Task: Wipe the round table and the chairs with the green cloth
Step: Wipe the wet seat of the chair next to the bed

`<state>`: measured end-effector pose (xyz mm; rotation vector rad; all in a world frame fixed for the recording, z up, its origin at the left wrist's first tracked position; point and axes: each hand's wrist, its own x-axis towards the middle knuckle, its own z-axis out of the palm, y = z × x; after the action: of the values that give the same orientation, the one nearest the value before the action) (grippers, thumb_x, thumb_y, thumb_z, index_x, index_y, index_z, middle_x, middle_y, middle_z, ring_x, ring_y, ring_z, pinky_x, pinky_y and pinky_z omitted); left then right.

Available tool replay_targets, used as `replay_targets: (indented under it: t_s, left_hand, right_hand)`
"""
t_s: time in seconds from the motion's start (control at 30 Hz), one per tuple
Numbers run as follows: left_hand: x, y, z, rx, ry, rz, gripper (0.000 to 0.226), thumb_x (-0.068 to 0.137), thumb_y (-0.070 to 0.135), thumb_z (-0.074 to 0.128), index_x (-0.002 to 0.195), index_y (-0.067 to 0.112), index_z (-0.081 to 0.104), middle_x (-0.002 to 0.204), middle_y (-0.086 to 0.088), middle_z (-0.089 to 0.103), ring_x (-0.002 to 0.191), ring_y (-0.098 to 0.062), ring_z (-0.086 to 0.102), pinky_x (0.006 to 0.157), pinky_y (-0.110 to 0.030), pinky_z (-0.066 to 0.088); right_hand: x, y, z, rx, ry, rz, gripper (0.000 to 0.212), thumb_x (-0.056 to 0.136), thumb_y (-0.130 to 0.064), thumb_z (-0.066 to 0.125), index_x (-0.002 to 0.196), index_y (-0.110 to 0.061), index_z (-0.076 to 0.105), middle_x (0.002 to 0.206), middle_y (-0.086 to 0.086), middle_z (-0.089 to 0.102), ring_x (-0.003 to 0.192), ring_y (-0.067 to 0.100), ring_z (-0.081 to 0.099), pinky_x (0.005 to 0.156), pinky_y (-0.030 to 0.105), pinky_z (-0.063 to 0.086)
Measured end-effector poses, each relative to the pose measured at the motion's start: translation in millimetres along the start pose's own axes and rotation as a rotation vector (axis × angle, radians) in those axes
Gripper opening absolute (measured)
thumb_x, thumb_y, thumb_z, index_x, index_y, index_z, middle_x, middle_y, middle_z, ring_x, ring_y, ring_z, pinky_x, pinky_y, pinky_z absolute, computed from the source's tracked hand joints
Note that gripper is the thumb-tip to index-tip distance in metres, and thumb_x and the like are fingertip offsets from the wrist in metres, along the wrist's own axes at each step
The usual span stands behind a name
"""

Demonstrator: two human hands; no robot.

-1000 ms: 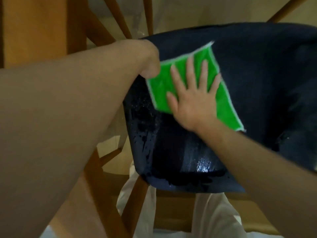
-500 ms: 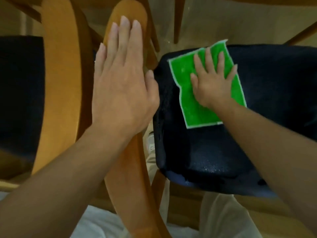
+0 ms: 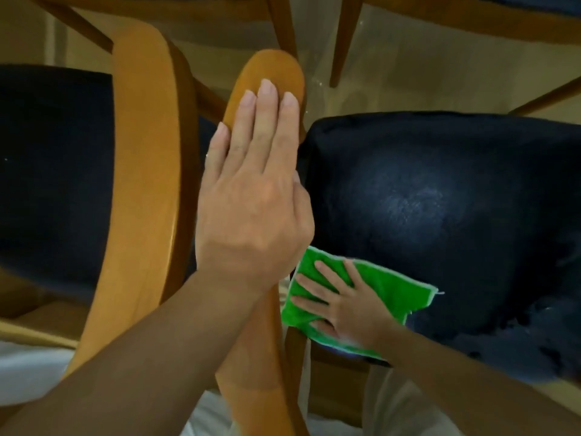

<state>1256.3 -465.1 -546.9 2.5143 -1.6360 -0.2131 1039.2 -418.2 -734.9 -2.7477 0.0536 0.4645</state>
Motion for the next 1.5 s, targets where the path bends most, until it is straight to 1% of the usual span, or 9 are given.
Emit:
replay_targets:
  t_s: [0.07,0.27,0.33,0.5,0.63,0.77,1.13,1.3,1.5]
  left_hand:
    - [0,0,1,0.006,-0.004,0.002,0.059,0.095,0.024,0.034,0.15,0.007,0.02,0.157,-0.013,0.019,0.145,-0.024,0.013,0.117,-0.038,0.008]
    - [-1,0,1,0.029,0.003,0.005,0.059,0.095,0.023,0.034,0.149,0.006,0.02,0.157,-0.014,0.02,0.145,-0.024,0.012,0.117,-0.038,0.008]
    - [-1,1,1,0.038,0.002,0.009,0.059,0.095,0.021,0.036,0.149,0.005,0.021,0.156,-0.015,0.02,0.145,-0.024,0.013,0.118,-0.039,0.008]
    - [-1,1,0,0.031,0.016,0.021,0.057,0.095,0.022,0.034,0.148,0.003,0.024,0.155,-0.017,0.022,0.145,-0.026,0.015,0.118,-0.043,0.013]
    - [-2,2,1,0.013,0.018,0.023,0.058,0.093,0.021,0.036,0.148,0.003,0.025,0.155,-0.016,0.023,0.145,-0.026,0.016,0.117,-0.045,0.016]
    - [-1,0,2,0.006,0.011,0.03,0.058,0.093,0.02,0.037,0.148,0.005,0.024,0.155,-0.014,0.022,0.145,-0.025,0.015,0.117,-0.044,0.015]
    - [-2,3,3,0.047,0.006,0.01,0.058,0.094,0.02,0.035,0.149,0.004,0.022,0.156,-0.015,0.02,0.145,-0.026,0.013,0.118,-0.042,0.012]
    - [-2,3,1,0.058,-0.009,0.016,0.059,0.095,0.023,0.032,0.15,0.005,0.019,0.157,-0.015,0.018,0.146,-0.025,0.012,0.118,-0.041,0.011]
    - [-2,1,2,0.048,-0.009,0.013,0.059,0.096,0.021,0.035,0.15,0.007,0.018,0.158,-0.013,0.017,0.146,-0.023,0.009,0.118,-0.039,0.008]
  right_hand:
    - [23,40,-23,0.007,0.07,0.043,0.062,0.094,-0.061,0.036,0.15,-0.039,0.019,0.16,-0.004,0.016,0.146,0.029,0.008,0.109,0.064,-0.006]
    - [131,171,-102,0.154,0.233,0.977,0.068,0.095,-0.054,0.013,0.153,-0.02,0.021,0.16,0.011,0.018,0.147,0.036,0.01,0.11,0.064,-0.006]
    - [146,161,-106,0.207,0.227,1.061,0.067,0.094,-0.052,0.017,0.151,-0.018,0.028,0.159,0.014,0.022,0.146,0.041,0.011,0.11,0.066,-0.005]
    - [102,52,-53,0.145,0.253,0.628,0.074,0.093,-0.058,0.033,0.154,-0.023,0.01,0.161,0.011,0.006,0.144,0.045,-0.008,0.111,0.067,-0.005]
    - [14,-40,16,0.03,0.06,0.241,0.075,0.081,-0.056,0.062,0.146,-0.028,0.038,0.16,0.005,0.017,0.145,0.043,-0.012,0.11,0.067,-0.004]
    - [-18,-28,28,-0.012,-0.021,-0.039,0.071,0.086,-0.056,0.052,0.15,-0.035,0.03,0.16,-0.003,0.02,0.147,0.033,0.001,0.111,0.061,0.014]
    - [131,135,-91,0.234,0.33,1.04,0.062,0.094,-0.05,0.018,0.153,-0.028,0.021,0.162,0.01,0.013,0.147,0.038,0.005,0.11,0.064,-0.006]
    - [73,24,-28,0.191,0.268,0.607,0.064,0.097,-0.048,0.027,0.155,-0.03,0.004,0.162,0.01,0.0,0.146,0.042,-0.008,0.112,0.068,-0.001]
    - [-73,-28,32,0.003,-0.029,0.127,0.064,0.088,-0.049,0.042,0.149,-0.041,0.029,0.159,-0.007,0.024,0.147,0.028,0.014,0.117,0.055,-0.004]
